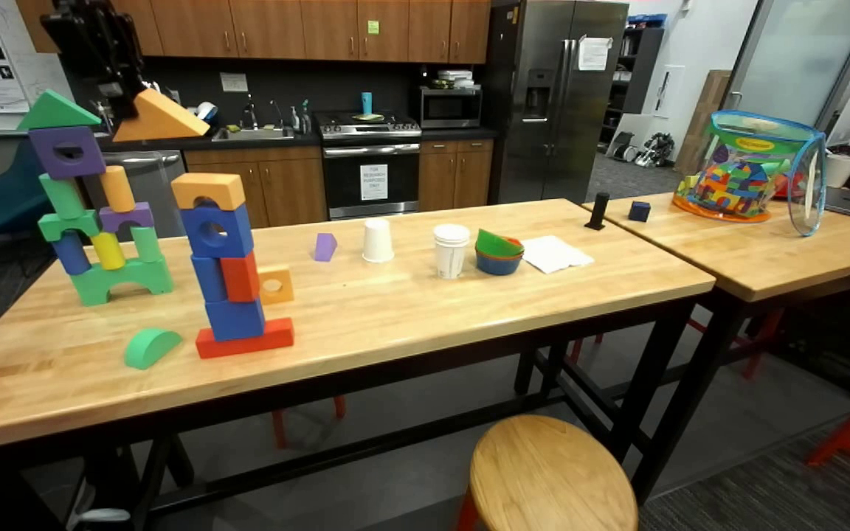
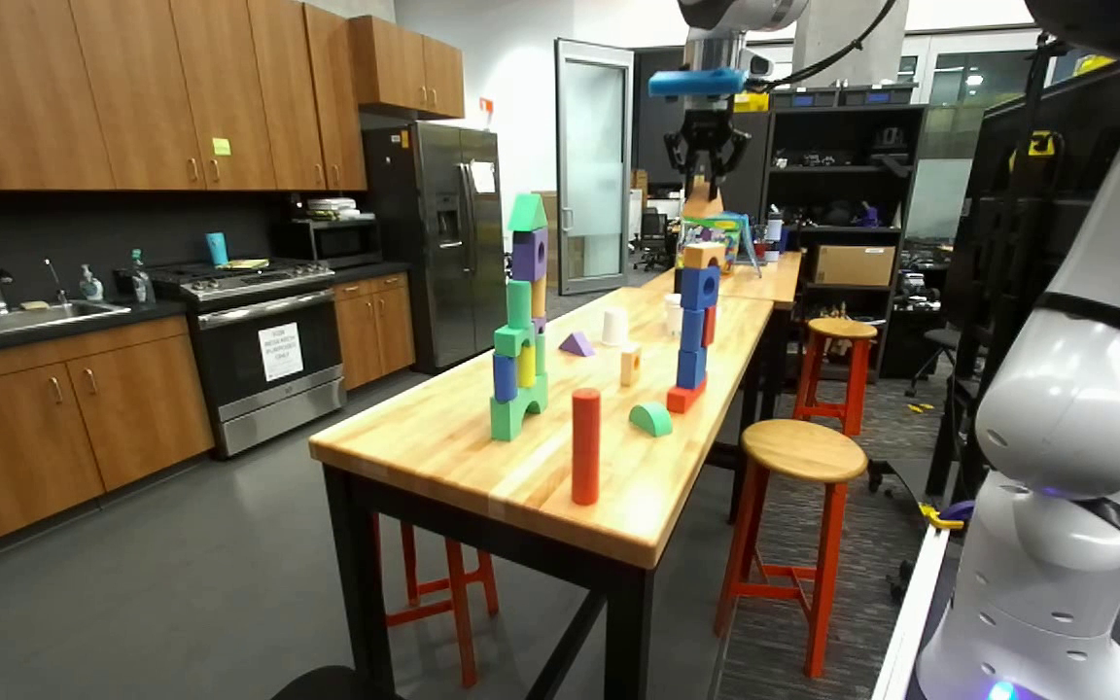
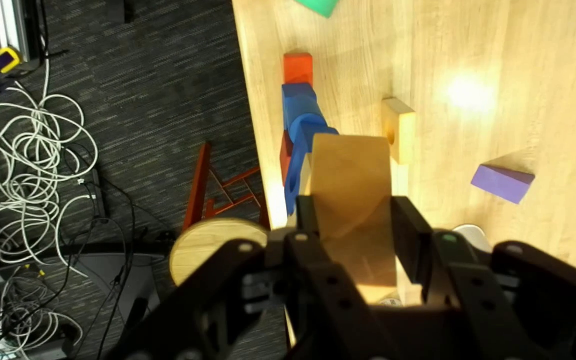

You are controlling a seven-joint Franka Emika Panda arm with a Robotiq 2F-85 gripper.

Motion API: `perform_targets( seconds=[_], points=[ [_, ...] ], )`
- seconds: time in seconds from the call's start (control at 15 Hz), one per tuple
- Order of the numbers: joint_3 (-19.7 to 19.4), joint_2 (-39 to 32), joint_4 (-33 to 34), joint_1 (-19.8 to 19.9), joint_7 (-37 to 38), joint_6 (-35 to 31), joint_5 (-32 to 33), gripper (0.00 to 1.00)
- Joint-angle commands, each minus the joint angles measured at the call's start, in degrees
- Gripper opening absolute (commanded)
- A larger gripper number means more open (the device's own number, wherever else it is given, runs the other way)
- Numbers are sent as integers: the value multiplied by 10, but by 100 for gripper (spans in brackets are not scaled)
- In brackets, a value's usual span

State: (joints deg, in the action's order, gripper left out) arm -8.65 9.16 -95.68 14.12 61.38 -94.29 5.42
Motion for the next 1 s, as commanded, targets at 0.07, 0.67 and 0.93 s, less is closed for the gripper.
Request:
perform_targets(
  seconds=[0.07,0.67,0.93],
  points=[
    [-10,-5,5,0,17,-14,3,15],
    [-20,-28,26,-1,34,17,-5,15],
    [-20,-22,13,-3,31,3,0,40]
  ],
)
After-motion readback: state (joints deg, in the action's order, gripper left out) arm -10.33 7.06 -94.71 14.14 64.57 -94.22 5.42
